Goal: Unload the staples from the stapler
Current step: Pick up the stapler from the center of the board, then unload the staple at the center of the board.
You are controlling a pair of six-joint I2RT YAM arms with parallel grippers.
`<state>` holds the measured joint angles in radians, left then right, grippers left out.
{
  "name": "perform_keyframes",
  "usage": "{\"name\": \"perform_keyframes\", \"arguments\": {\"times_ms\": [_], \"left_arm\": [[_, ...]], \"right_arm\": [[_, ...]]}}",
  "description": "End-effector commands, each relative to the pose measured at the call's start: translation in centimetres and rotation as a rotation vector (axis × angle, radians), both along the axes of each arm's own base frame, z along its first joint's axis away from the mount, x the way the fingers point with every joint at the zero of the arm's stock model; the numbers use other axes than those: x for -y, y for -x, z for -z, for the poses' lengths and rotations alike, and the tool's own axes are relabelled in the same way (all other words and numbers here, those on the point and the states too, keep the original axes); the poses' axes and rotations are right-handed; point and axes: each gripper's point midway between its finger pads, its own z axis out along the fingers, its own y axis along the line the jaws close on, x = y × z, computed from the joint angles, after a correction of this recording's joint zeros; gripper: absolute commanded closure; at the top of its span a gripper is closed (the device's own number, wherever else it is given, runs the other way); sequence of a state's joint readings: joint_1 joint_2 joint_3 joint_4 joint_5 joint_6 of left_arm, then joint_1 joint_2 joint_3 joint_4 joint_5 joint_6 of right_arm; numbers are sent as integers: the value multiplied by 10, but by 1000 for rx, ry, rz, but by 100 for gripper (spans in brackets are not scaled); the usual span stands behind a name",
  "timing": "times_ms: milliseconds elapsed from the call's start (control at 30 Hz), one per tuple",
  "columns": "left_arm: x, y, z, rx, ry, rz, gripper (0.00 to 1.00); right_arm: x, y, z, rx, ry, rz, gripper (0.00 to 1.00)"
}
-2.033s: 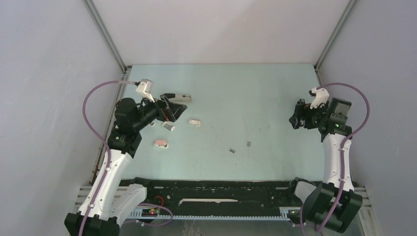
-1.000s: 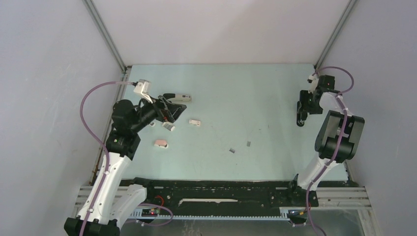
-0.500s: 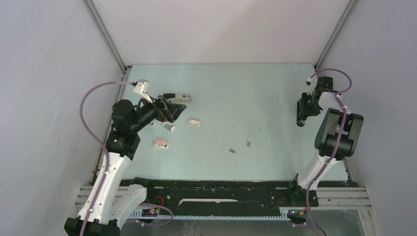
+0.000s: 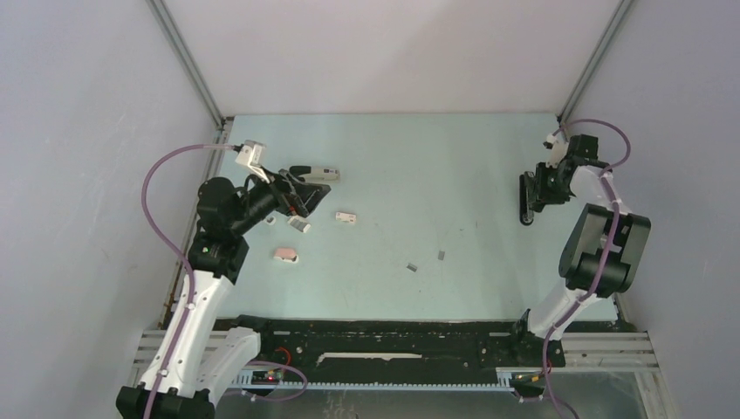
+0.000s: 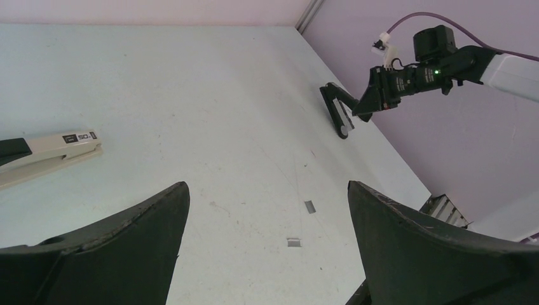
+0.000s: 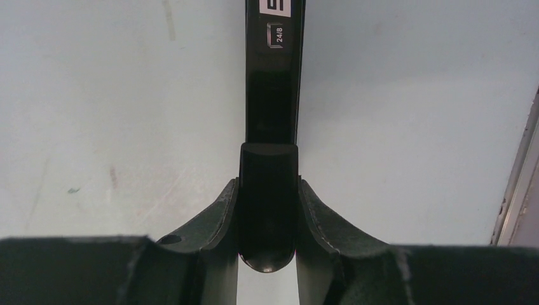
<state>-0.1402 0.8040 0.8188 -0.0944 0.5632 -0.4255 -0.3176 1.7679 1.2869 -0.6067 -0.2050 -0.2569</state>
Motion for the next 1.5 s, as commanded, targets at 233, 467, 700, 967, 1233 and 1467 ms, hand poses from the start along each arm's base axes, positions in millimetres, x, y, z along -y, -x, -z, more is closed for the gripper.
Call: {"name": "perform_keyframes", "arguments": {"times_ms": [233, 467, 700, 967, 1233, 1467], "left_arm": [[14, 5, -13, 72, 95, 112, 0], [38, 6, 5, -6, 200, 230, 0], [82, 18, 29, -74, 198, 295, 0], [120, 11, 64, -186, 288, 301, 0], [149, -17, 69, -229, 512, 371, 0], [172, -32, 86, -279, 616, 434, 0]], "right_arm": [[-84, 13, -112, 317, -336, -206, 100], [-134, 35, -137, 361, -548, -299, 100], [-177, 48, -151, 346, -701, -395, 100], [-212, 65, -163, 302, -855, -468, 100], [-242, 80, -170, 232, -994, -552, 100], [-252, 88, -180, 208, -1075, -593, 100]]}}
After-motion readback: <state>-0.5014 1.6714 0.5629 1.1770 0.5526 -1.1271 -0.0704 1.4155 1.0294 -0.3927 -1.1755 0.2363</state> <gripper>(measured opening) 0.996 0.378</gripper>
